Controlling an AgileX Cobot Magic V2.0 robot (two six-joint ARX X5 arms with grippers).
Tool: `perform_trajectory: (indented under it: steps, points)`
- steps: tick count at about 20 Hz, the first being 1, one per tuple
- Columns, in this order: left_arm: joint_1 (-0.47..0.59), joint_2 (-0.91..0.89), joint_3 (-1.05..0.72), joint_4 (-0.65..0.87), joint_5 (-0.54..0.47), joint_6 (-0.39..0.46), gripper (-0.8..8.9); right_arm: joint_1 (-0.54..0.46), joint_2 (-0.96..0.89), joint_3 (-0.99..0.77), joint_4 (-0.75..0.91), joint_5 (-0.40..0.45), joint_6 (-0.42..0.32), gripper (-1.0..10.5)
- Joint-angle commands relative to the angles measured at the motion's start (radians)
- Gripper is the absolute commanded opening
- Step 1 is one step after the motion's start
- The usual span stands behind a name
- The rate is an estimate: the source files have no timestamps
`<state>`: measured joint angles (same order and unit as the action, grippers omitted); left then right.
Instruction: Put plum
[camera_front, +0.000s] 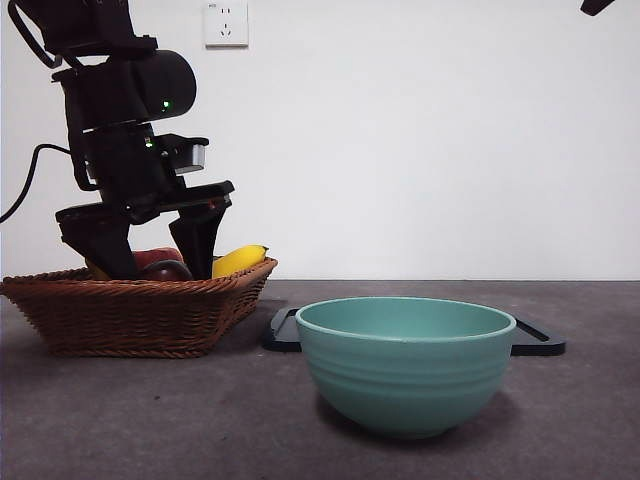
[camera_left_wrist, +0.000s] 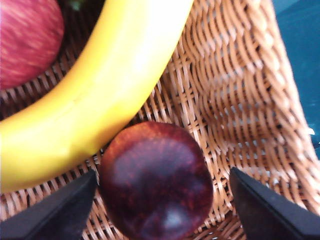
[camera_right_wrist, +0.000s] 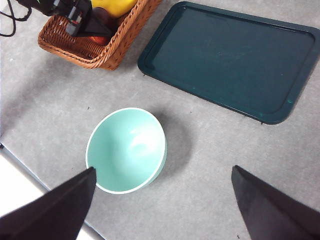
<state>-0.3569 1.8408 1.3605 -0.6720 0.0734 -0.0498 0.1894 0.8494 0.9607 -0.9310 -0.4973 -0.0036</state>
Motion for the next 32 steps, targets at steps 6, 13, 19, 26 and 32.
perform_trajectory:
  steps: [6, 13, 19, 26, 32]
  points:
    - [-0.009, 0.026, 0.024, -0.015, -0.004, 0.008, 2.41, 0.003, 0.006, 0.019, 0.010, 0.000, 0.003, 4.3]
    - [-0.020, -0.068, 0.025, -0.027, -0.003, 0.008, 2.42, 0.003, 0.006, 0.019, 0.010, 0.000, 0.003, 4.3]
    - [-0.094, -0.309, 0.025, -0.085, 0.051, 0.008, 2.42, 0.003, 0.006, 0.019, 0.010, 0.000, 0.003, 4.3]
    - [-0.313, -0.407, 0.024, -0.143, 0.138, 0.016, 2.42, 0.003, 0.005, 0.019, 0.010, 0.000, 0.004, 4.3]
    - [-0.467, -0.299, 0.024, -0.131, 0.137, 0.023, 2.42, 0.003, 0.005, 0.019, 0.010, 0.000, 0.005, 4.3]
